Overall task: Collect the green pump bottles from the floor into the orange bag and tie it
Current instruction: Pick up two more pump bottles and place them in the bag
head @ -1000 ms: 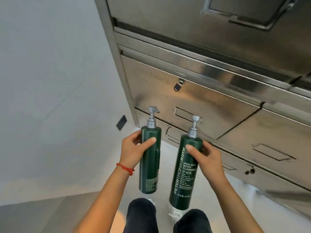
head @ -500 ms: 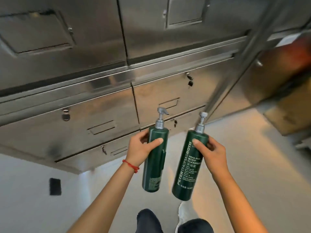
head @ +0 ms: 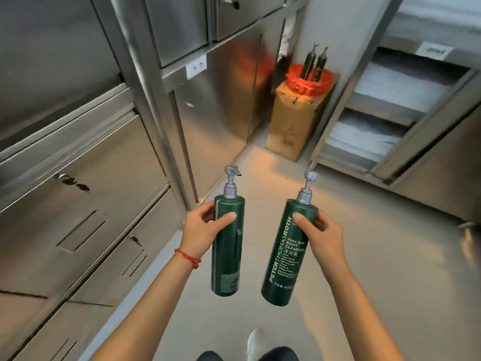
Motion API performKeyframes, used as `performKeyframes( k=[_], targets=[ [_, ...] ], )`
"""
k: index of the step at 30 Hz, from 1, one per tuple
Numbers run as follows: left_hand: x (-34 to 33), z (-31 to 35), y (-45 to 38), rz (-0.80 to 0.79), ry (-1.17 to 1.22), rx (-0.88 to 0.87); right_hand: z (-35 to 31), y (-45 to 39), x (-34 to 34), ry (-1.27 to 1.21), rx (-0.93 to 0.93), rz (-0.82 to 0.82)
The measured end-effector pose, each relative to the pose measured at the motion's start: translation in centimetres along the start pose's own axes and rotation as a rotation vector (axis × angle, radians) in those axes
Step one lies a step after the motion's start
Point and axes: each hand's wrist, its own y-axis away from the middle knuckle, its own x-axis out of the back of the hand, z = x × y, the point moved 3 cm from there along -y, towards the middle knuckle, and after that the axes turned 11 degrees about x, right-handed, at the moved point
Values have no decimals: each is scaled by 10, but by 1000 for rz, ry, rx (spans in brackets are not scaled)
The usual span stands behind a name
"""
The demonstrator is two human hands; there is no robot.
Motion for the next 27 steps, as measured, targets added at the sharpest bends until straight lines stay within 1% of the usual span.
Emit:
performKeyframes(
  k=[5,10,17,24,27],
  targets=[
    [-81,27,-56,-64,-30,-42,3,-65,64,21,6,73],
    [-130,45,-117,-99,-49,-35,13,-130,95,38,6,120],
    [-171,73,-247,-150,-53,-37,40,-254,92,38,1,166],
    [-203,124,-394,-184,-42,-46,49,-401,74,28,-10,200],
    [-224,145,-451,-208,-79,-57,52,-459,74,53,-14,207]
  ],
)
